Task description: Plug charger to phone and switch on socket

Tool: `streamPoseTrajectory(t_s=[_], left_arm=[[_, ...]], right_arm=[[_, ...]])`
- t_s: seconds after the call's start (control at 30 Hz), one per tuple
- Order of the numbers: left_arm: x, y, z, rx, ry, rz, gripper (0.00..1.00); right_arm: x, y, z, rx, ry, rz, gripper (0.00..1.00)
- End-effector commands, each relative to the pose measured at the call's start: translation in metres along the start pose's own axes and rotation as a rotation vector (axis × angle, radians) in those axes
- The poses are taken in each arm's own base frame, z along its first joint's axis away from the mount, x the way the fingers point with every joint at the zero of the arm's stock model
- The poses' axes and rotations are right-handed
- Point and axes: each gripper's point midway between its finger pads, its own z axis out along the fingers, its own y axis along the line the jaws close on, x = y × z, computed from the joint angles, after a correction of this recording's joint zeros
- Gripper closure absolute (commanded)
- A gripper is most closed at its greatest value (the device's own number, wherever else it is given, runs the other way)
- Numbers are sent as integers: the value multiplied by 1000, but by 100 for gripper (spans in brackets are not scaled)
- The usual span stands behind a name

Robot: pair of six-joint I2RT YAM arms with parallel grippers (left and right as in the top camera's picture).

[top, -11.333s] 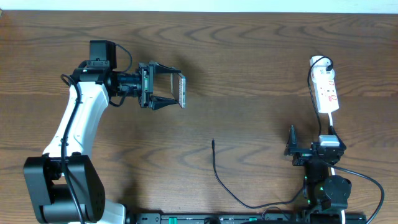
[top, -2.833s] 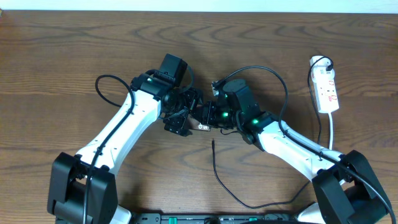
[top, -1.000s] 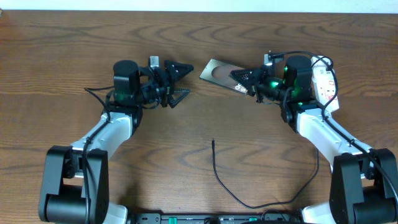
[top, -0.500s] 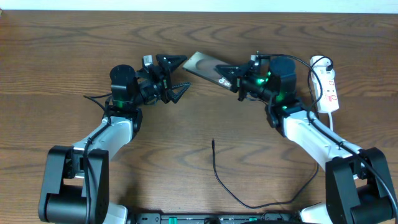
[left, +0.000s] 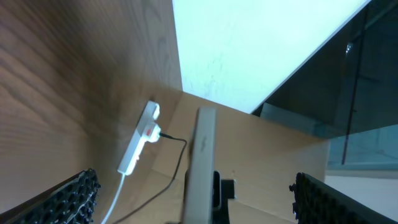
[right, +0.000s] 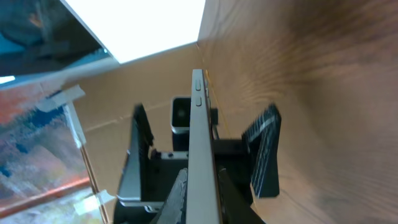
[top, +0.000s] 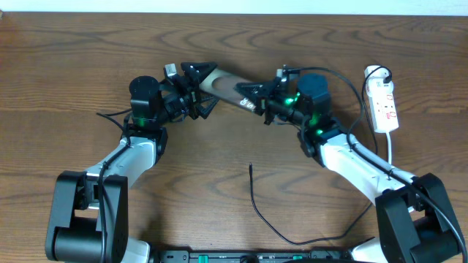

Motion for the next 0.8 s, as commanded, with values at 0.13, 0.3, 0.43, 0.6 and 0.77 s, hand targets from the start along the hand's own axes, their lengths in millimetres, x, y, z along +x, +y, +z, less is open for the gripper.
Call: streamPoseTrajectory(t_s=[0.13, 0.3, 0.43, 0.6, 0.77], left_arm=[[-3, -6, -3, 15, -31, 75, 4], [-6, -6, -3, 17, -49, 71, 6], [-7, -6, -3, 17, -54, 71, 21], [-10, -7, -3, 19, -71, 66, 37], [-10, -7, -3, 19, -71, 59, 54]], right_arm=[[16, 9, 10, -19, 13, -45, 99], [15, 9, 10, -20, 5, -46, 99], [17, 8, 11, -16, 10, -60, 99], [22, 7, 13, -11, 9, -71, 99], [22, 7, 14, -11, 5, -72, 99]])
